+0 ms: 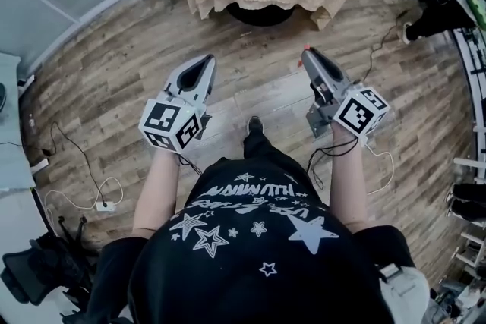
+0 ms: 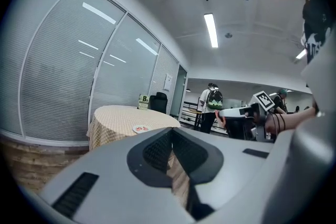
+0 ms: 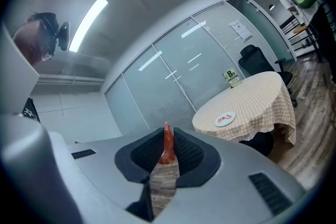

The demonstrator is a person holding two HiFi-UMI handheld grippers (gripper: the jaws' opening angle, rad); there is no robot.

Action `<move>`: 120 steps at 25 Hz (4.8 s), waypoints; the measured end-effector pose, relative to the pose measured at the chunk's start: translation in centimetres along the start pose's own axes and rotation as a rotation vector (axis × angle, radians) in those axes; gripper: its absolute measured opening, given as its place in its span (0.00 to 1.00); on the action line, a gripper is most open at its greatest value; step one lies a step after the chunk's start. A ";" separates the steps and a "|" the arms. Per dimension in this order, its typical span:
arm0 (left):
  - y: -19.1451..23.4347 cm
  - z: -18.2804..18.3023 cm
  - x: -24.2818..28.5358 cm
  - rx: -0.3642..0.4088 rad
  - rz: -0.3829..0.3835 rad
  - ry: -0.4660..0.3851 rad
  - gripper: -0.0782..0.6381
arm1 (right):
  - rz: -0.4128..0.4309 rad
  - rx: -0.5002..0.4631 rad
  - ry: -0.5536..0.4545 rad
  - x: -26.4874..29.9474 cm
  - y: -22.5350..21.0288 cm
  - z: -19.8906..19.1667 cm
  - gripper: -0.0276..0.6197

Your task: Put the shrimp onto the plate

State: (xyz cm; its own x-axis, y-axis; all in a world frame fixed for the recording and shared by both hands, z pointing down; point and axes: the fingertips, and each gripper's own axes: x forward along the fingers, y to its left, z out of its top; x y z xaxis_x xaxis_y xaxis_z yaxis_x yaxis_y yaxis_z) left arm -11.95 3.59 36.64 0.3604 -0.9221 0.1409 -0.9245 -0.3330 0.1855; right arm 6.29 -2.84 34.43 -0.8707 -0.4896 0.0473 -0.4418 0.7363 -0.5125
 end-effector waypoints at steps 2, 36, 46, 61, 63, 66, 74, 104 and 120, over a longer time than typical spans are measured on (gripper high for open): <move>0.3 0.5 1.9 -0.002 0.004 -0.002 0.12 | 0.006 0.009 0.000 0.8 -1.5 0.9 0.14; 5.0 1.6 17.6 -0.002 0.066 0.047 0.12 | 0.073 0.077 0.072 10.4 -15.4 5.1 0.14; 9.5 2.4 24.3 -0.005 -0.032 0.067 0.12 | -0.011 0.076 0.072 14.8 -19.4 6.4 0.14; 18.0 3.1 32.4 -0.021 -0.113 0.147 0.12 | -0.077 0.127 0.094 25.4 -24.5 7.8 0.14; 18.8 3.0 33.2 -0.023 -0.124 0.159 0.12 | -0.098 0.132 0.116 26.3 -25.2 7.2 0.14; 20.0 2.8 34.5 -0.030 -0.140 0.176 0.12 | -0.130 0.118 0.166 27.8 -26.3 6.2 0.14; 23.3 0.6 36.6 -0.037 -0.168 0.238 0.12 | -0.210 0.123 0.273 31.7 -28.7 2.4 0.14; 25.9 -4.3 37.3 -0.025 -0.281 0.372 0.12 | -0.535 0.017 0.554 35.0 -35.2 -6.2 0.14; 25.9 -4.2 37.0 -0.026 -0.282 0.368 0.12 | -0.557 0.000 0.544 34.9 -35.3 -5.7 0.14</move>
State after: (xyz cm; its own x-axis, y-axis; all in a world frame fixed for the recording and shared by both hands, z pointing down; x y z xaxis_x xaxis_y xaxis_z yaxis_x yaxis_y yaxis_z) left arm -22.01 -38.29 50.70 0.6220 -0.6634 0.4160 -0.7821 -0.5517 0.2896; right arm -9.71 -43.30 59.08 -0.5036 -0.4894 0.7119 -0.8454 0.4489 -0.2894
